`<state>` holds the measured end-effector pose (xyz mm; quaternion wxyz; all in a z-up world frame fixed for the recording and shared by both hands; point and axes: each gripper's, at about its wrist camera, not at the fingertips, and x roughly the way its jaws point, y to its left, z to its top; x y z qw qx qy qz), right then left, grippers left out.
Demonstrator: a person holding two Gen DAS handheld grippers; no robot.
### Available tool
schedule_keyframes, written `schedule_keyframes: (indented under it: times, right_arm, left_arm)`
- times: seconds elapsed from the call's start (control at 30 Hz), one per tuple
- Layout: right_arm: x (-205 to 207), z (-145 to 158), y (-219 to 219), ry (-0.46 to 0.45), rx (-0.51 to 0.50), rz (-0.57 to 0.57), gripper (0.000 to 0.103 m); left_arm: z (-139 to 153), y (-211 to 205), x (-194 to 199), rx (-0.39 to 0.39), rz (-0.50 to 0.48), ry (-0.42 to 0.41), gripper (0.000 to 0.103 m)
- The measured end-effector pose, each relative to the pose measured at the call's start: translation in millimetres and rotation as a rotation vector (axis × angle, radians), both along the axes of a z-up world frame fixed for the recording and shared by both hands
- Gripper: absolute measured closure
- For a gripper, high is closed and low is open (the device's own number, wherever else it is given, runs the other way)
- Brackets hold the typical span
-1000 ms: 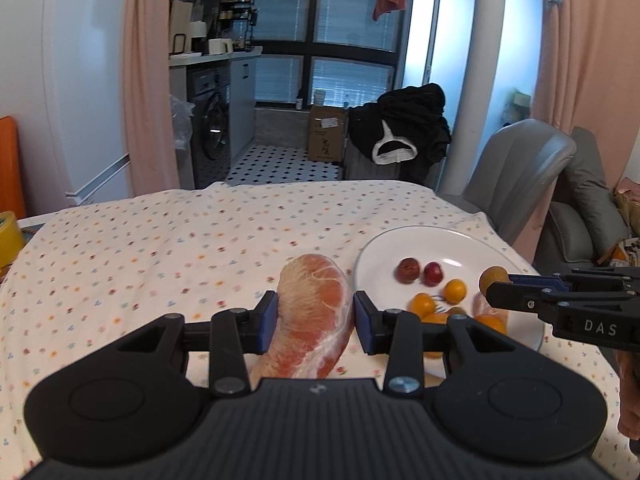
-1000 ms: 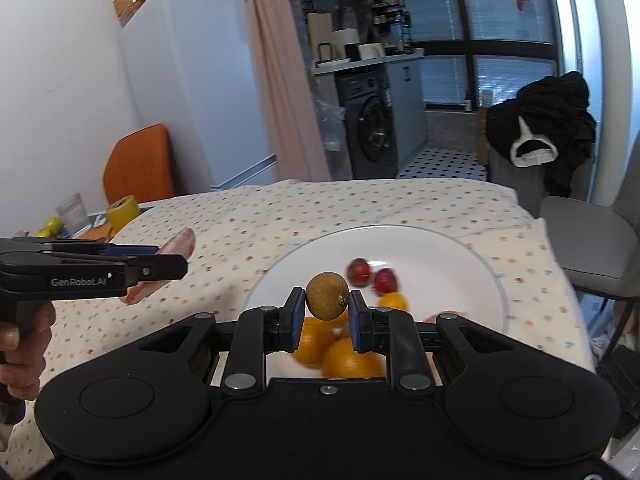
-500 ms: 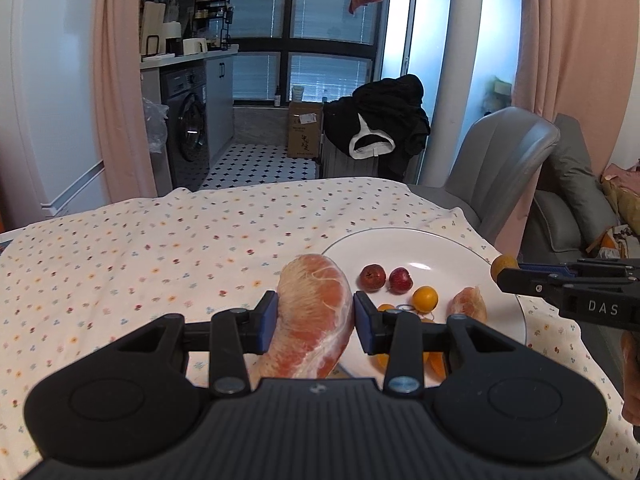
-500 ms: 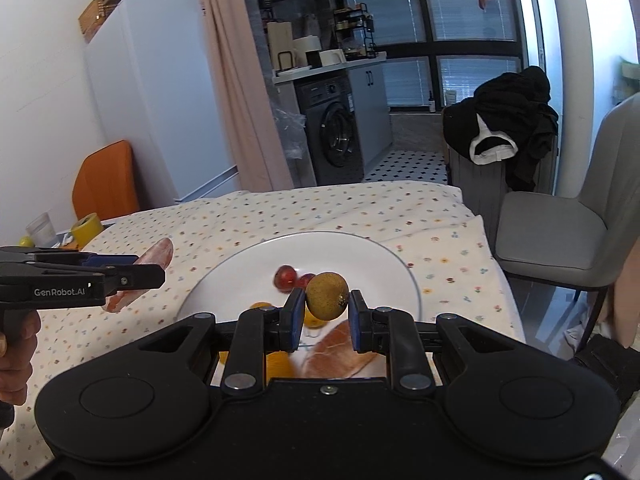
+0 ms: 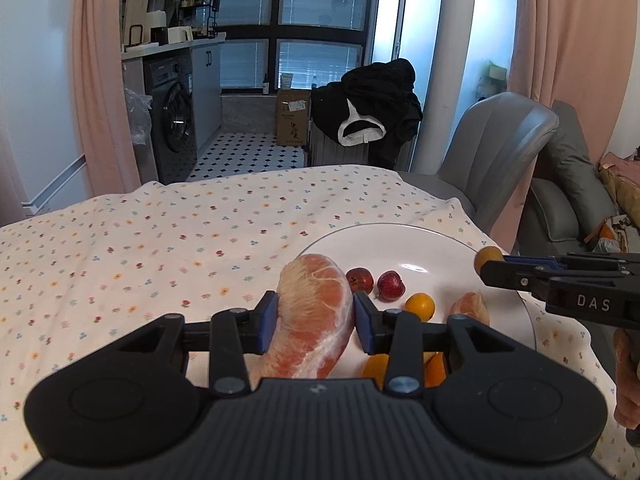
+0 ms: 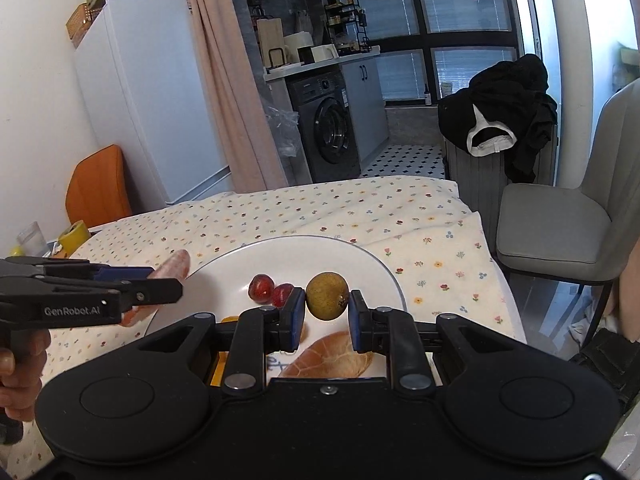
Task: Organize fruits
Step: 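Carry the pomelo segment and the kiwi over the white plate with both tools, then open the left tool over the plate while the right opens to drop the kiwi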
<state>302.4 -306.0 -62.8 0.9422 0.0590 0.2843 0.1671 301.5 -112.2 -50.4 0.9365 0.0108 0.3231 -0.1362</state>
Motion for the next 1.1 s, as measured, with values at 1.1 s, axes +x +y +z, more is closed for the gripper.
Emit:
schedule_keyframes:
  times: [1.1]
  right_arm:
    - [-16.1, 0.7, 3.9, 0.007, 0.037, 0.007, 0.052]
  left_arm:
    - [14.1, 14.6, -25.9, 0.029, 0.051, -0.032, 0.028]
